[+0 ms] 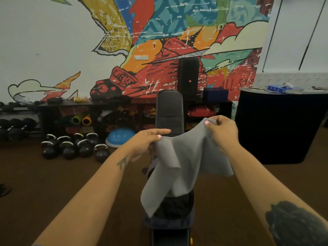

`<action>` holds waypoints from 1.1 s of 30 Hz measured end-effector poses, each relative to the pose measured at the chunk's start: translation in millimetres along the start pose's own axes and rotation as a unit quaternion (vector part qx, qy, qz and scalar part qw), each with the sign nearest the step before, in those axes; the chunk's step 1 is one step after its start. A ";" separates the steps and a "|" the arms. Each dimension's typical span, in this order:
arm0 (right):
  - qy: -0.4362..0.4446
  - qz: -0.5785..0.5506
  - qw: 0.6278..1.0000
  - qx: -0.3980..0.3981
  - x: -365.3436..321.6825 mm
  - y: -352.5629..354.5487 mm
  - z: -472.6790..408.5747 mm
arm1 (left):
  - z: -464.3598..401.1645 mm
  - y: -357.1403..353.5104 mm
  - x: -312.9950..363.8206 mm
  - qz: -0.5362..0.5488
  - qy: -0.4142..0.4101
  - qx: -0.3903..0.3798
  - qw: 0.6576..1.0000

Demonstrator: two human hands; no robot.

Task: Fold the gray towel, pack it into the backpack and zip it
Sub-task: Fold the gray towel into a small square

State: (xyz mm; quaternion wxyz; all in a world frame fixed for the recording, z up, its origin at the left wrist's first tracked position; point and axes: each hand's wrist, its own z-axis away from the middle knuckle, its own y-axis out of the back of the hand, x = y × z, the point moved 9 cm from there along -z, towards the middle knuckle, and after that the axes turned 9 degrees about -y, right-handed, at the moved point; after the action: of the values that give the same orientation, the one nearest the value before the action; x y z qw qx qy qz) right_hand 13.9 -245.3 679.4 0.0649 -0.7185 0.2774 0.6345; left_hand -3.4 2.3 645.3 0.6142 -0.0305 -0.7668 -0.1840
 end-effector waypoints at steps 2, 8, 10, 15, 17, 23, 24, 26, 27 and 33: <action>0.003 -0.034 0.999 -0.033 -3.7 -10.0 18.8 | 4.1 -14.5 8.7 0.025 -0.012 -0.014 1.000; 0.017 -0.134 0.983 -0.125 -6.5 -29.8 67.0 | 12.4 -40.1 15.0 0.022 -0.089 -0.030 0.995; 0.014 -0.150 0.979 -0.137 -2.2 -32.1 75.0 | 14.8 -42.1 12.8 0.015 -0.116 -0.010 0.993; -0.028 -0.167 0.971 -0.170 17.3 -39.0 88.7 | 24.5 -38.9 7.2 -0.009 -0.151 0.100 0.983; -0.040 -0.165 0.969 -0.179 22.3 -41.9 92.8 | 27.2 -35.2 5.5 -0.042 -0.154 0.142 0.977; -0.056 -0.174 0.964 -0.194 25.4 -49.2 100.9 | 29.6 -34.2 10.7 -0.163 -0.154 0.187 0.956; -0.059 -0.170 0.965 -0.191 25.6 -49.5 101.5 | 31.2 -33.7 13.8 -0.185 -0.165 0.199 0.948; -0.063 -0.160 0.968 -0.182 26.5 -49.5 101.9 | 33.7 -33.1 18.2 -0.209 -0.183 0.216 0.936; -0.066 -0.157 0.969 -0.179 27.8 -49.8 101.9 | 34.9 -33.5 20.9 -0.222 -0.194 0.221 0.930; -0.089 -0.176 0.962 -0.191 31.6 -52.3 108.3 | 43.1 -38.7 22.2 -0.199 -0.193 0.224 0.934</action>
State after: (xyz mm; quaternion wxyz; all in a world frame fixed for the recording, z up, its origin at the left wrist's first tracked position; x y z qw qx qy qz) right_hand -54.5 -163.3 615.6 0.0612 -0.6958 0.0137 0.7155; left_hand -59.5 -23.9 649.3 0.3964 0.2261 -0.8822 -0.1160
